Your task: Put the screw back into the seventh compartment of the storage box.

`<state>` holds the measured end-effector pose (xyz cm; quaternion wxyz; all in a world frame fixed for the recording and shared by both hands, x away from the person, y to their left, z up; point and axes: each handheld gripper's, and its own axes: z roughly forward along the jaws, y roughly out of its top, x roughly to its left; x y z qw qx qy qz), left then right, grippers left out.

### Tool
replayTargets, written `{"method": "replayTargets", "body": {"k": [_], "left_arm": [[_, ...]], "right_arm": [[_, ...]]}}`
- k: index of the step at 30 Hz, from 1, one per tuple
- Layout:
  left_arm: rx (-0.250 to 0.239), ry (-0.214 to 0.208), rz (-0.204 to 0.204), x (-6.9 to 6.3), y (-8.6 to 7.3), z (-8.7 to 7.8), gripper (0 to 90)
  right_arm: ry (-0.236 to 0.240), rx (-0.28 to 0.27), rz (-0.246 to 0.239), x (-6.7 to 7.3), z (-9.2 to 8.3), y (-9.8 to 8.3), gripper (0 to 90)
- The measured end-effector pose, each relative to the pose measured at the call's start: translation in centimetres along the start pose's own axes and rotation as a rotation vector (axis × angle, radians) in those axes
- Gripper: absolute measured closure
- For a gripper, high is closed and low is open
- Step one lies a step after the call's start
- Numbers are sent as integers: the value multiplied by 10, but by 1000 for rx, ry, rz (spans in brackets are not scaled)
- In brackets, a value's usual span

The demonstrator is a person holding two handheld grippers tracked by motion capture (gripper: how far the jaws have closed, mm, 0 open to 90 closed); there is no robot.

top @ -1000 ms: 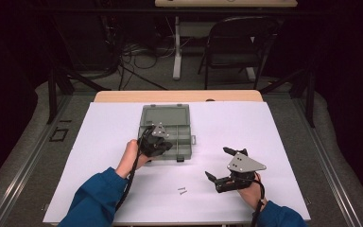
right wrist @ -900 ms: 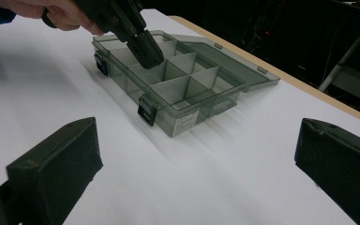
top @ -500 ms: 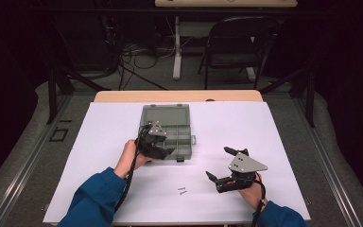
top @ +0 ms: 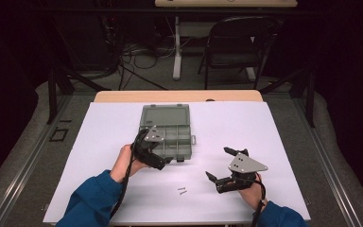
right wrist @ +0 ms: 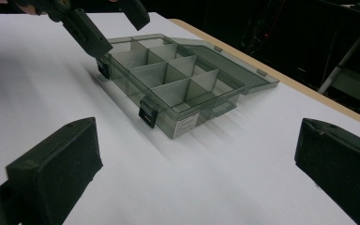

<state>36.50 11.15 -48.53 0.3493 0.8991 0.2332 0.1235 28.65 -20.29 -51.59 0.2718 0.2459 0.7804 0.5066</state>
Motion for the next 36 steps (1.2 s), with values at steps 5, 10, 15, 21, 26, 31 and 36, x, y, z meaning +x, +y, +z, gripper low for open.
{"method": "replayTargets", "body": {"k": [5,10,15,21,26,31,36], "left_arm": [[9,-13,21,-8,0,-2,74],[23,-16,38,-14,-1,-2,52],[31,-18,43,-18,-3,-1,40],[49,-26,58,-25,-5,0,18],[57,-34,65,-29,-6,1,9],[72,-37,84,-35,-7,4,2],[78,-46,89,-39,-7,7,1]], "right_arm": [[0,3,0,0,0,0,0],[2,-1,0,0,0,0,0],[-5,-2,3,0,0,0,0],[5,-5,1,0,0,0,0],[-1,-2,2,0,0,0,0],[4,-1,-1,0,0,1,0],[2,-5,-3,0,0,1,0]]}}
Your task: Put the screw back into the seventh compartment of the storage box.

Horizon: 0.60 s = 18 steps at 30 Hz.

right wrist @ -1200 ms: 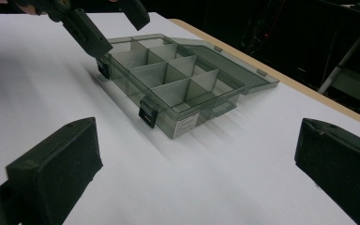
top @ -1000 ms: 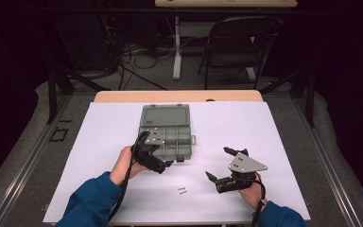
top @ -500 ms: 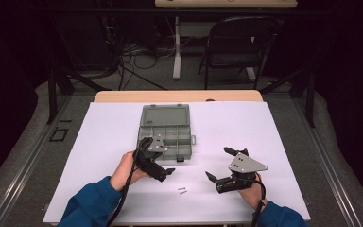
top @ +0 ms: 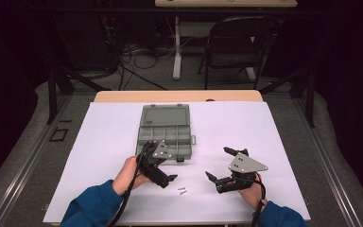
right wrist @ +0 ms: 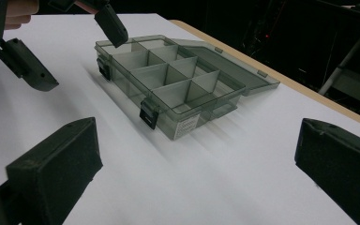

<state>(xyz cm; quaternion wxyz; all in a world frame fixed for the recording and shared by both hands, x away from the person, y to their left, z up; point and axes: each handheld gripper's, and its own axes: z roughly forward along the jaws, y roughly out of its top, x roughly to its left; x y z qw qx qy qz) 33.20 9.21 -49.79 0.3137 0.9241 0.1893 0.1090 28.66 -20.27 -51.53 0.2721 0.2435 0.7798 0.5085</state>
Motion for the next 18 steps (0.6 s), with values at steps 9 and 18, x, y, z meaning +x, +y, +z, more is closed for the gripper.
{"method": "replayTargets", "body": {"k": [9,18], "left_arm": [[20,-17,23,-8,1,8,8],[46,-38,50,-16,0,17,66]], "right_arm": [[5,3,3,0,0,0,0],[3,5,3,0,1,-1,0]]}}
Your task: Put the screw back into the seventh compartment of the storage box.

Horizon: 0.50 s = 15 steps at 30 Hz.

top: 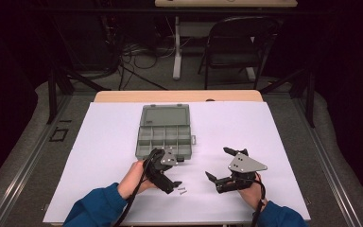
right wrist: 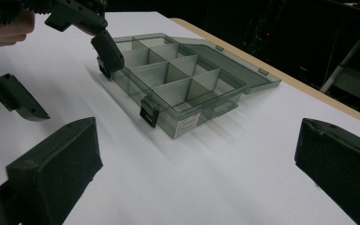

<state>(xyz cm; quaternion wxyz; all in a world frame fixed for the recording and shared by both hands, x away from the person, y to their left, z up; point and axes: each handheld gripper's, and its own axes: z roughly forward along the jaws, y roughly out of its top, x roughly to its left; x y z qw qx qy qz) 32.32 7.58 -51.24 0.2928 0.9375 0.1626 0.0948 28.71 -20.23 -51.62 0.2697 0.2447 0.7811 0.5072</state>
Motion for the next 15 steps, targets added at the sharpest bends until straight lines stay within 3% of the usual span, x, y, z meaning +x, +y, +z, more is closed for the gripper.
{"method": "replayTargets", "body": {"k": [7,15], "left_arm": [[21,-33,14,-6,0,7,94],[48,-85,46,-12,-1,15,296]], "right_arm": [[1,0,-1,0,0,0,0],[0,5,0,1,0,0,0]]}}
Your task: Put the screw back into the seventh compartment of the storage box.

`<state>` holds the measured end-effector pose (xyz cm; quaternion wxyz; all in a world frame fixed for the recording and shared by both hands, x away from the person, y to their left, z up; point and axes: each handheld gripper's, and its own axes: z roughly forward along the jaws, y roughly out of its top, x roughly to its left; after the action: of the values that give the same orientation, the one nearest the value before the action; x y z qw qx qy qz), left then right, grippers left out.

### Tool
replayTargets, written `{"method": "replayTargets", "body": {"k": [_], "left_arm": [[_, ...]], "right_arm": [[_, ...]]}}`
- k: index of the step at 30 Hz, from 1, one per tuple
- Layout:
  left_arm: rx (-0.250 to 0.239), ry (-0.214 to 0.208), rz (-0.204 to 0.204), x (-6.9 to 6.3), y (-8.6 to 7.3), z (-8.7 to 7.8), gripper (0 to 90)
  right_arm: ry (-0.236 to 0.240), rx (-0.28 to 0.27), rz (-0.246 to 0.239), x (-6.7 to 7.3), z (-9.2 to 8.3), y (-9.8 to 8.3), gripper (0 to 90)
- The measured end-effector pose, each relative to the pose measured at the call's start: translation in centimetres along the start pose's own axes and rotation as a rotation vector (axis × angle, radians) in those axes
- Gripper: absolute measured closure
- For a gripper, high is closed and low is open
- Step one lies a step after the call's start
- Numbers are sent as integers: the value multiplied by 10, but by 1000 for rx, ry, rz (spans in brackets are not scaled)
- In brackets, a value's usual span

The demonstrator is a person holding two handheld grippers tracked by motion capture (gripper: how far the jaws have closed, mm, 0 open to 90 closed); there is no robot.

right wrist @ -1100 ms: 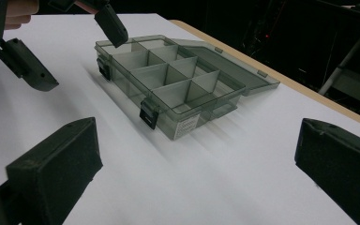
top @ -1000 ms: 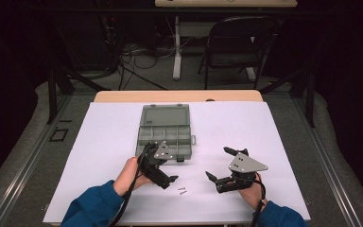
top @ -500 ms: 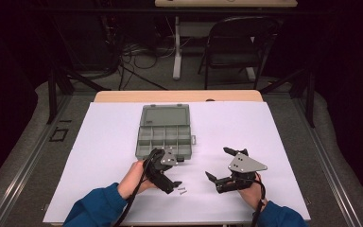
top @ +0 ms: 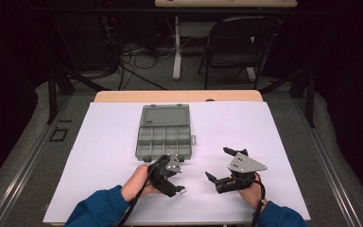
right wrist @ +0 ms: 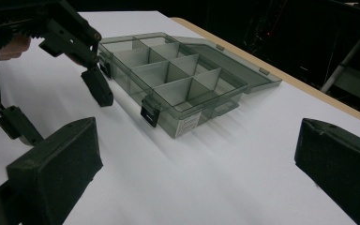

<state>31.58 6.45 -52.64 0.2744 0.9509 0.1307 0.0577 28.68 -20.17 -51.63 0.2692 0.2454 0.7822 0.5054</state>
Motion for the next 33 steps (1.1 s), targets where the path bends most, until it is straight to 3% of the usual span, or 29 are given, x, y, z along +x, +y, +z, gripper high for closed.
{"method": "replayTargets", "body": {"k": [4,13,20,33], "left_arm": [[0,-45,9,-2,-1,4,442],[6,-91,29,-4,-1,8,679],[9,-106,35,-4,-2,10,785],[20,-110,43,-5,-3,15,871]], "right_arm": [[0,2,1,0,0,0,0],[-2,2,-2,0,0,1,0],[-8,2,-2,0,0,0,0],[-2,3,2,0,1,-1,0]]}}
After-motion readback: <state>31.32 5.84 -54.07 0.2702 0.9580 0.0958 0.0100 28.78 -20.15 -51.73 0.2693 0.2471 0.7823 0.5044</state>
